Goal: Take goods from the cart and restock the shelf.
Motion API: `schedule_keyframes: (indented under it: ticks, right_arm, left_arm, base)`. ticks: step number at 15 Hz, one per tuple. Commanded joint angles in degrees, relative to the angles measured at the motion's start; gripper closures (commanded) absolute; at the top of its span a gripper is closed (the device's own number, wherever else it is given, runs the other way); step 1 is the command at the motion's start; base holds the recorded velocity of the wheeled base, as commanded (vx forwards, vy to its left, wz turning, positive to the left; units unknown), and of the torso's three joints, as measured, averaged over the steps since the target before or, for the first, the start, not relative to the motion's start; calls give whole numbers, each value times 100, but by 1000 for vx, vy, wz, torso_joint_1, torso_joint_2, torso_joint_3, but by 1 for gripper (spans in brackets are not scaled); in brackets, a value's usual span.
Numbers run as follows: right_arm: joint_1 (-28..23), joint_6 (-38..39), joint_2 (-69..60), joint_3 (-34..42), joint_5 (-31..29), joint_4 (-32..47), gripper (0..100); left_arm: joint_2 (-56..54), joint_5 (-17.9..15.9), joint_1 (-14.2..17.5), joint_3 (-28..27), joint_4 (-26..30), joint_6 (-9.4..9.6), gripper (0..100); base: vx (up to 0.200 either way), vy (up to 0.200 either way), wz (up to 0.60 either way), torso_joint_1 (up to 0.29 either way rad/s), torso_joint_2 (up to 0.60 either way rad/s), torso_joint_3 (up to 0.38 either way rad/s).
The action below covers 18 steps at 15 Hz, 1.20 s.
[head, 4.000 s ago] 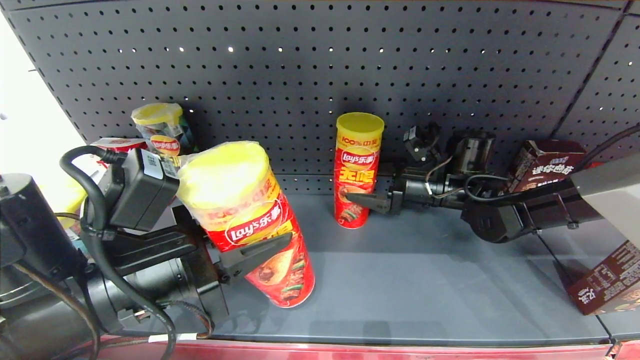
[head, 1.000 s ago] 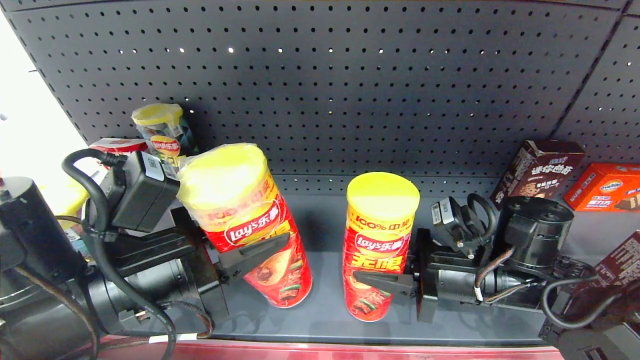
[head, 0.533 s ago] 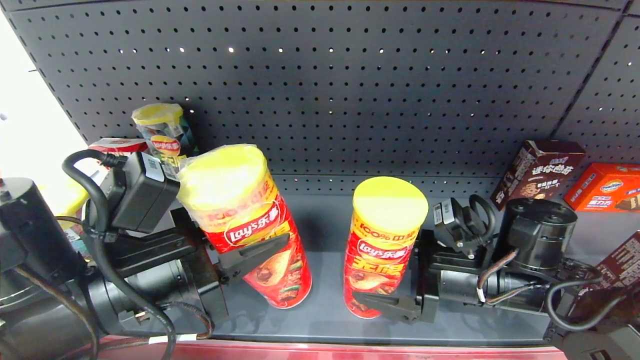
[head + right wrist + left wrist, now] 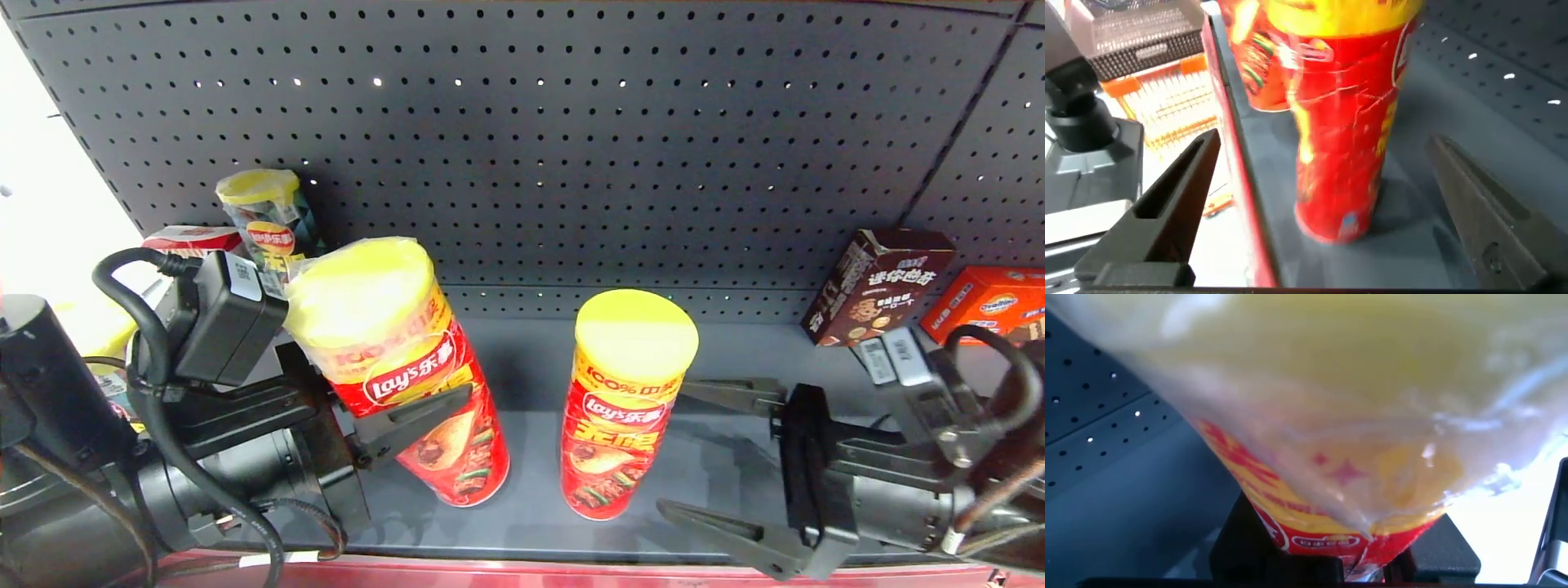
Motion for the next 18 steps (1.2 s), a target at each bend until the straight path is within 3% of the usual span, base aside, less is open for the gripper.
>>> schedule_keyframes:
  ticks: [1,3,5,6,9,11,13,14,15,18]
  right_arm:
    - [0,19,-1167,642,-234,47,0]
    - [-44,71,-1940,871,-726,407,0]
    - [-70,124,-2793,862,-1403,1295,0]
    - [-35,124,-3487,888,-1807,2077,0]
    - [-79,344,-5078,1249,-2220,3712,0]
    - [-105,836,-6071,1688,-2361,4424,0]
    - [-272,862,-6976,2075,-2431,4942,0]
    - [-501,880,-7829,2075,-2475,5953,0]
    - [-641,906,-8365,1961,-2484,6375,0]
    - [-1010,651,-8418,1961,-2563,6331,0]
  left_arm:
    - [-23,-1,-6,3,-4,-1,100]
    - [-93,-1,-15,12,-4,-1,100]
    - [-111,8,-24,21,-4,8,100]
    - [-119,8,-41,30,-4,8,100]
    - [-146,-1,-76,21,-4,25,100]
    - [-181,8,-129,21,-4,34,100]
    - [-207,17,-147,82,-4,34,100]
    - [-225,61,-156,170,-4,34,100]
    - [-251,87,-199,232,-4,34,100]
    - [-269,113,-235,302,-4,34,100]
  base:
    - [0,0,0,0,0,0]
    - [0,0,0,0,0,0]
    - [0,0,0,0,0,0]
    - [0,0,0,0,0,0]
    - [0,0,0,0,0,0]
    - [0,0,0,0,0,0]
    - [0,0,0,0,0,0]
    - [0,0,0,0,0,0]
    - [0,0,0,0,0,0]
    - [0,0,0,0,0,0]
